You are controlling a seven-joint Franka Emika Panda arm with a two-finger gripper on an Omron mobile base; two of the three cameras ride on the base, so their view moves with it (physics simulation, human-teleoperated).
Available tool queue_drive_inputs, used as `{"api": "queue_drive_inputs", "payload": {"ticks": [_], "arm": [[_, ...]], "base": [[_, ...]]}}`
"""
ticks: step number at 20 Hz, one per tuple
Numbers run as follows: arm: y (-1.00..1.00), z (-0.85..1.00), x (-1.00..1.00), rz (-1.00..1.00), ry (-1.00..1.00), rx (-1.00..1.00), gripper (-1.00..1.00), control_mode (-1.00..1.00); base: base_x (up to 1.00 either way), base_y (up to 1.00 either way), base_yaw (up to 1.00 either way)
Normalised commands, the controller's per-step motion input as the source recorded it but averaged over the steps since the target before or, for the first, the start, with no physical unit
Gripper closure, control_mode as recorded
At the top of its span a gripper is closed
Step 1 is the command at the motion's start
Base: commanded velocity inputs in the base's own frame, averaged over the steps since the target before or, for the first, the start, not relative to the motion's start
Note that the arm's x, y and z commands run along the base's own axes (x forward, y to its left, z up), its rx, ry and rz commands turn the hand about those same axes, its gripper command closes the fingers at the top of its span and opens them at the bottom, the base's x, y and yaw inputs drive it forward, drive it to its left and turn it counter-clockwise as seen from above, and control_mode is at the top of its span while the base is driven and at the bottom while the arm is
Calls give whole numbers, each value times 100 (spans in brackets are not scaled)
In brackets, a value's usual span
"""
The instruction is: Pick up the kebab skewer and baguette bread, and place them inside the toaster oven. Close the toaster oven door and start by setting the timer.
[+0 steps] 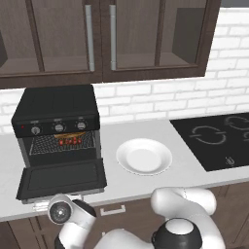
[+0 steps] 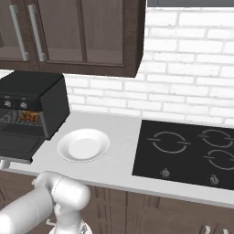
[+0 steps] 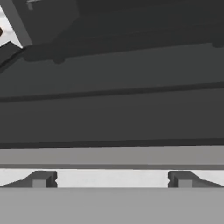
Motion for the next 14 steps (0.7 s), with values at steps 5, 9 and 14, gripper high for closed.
{"api": "queue_drive_inputs", "payload": {"ticks": [5, 9, 14], "arm": [[0, -3, 16, 1, 0, 0, -100, -100], [0, 1, 15, 0, 0, 0, -100, -100], [0, 7, 3, 0, -9, 0, -100, -100]], "base": [[0, 0, 0], [0, 0, 0], [0, 0, 0]]}}
